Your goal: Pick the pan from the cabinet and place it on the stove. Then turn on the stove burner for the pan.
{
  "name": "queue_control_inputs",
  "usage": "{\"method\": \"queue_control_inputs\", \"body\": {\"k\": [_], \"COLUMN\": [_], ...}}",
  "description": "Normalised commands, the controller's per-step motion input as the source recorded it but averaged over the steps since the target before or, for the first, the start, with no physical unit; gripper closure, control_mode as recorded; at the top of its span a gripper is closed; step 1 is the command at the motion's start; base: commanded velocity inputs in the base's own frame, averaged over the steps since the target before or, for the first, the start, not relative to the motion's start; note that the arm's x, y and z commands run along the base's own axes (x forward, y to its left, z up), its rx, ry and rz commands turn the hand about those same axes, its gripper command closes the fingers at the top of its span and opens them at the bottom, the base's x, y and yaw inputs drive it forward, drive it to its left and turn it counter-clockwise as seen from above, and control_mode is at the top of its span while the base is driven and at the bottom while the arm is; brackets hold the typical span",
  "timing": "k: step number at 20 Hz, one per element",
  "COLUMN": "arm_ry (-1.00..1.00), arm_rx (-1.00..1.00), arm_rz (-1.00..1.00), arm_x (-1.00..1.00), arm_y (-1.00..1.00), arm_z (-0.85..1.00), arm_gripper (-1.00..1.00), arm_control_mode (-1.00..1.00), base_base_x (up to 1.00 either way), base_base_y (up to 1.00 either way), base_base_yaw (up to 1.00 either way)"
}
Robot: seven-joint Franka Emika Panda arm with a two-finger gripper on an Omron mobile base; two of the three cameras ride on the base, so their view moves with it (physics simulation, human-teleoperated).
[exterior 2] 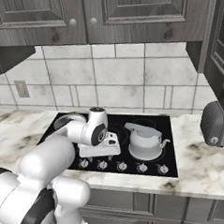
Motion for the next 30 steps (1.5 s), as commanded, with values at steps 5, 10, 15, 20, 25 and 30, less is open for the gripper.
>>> {"method": "queue_control_inputs", "body": {"k": [5,10,15,20,25,30], "arm_ry": [0.00,0.00,0.00,0.00,0.00,0.00], "arm_rx": [0.00,0.00,0.00,0.00,0.00,0.00], "arm_rz": [0.00,0.00,0.00,0.00,0.01,0.02], "arm_x": [0.00,0.00,0.00,0.01,0.02,0.07], "arm_y": [0.00,0.00,0.00,0.00,0.02,0.01], "arm_z": [-0.08,-0.03,-0.02,-0.03,-0.07,-0.10], "arm_gripper": [-1.00,-1.00,-1.00,-1.00,-1.00,-1.00], "arm_control_mode": [-1.00,-1.00,-1.00,-1.00,-1.00,-1.00], "base_base_x": [0.00,0.00,0.00,0.00,0.00,0.00], "base_base_y": [0.00,0.00,0.00,0.00,0.00,0.00], "base_base_yaw": [0.00,0.00,0.00,0.00,0.00,0.00]}}
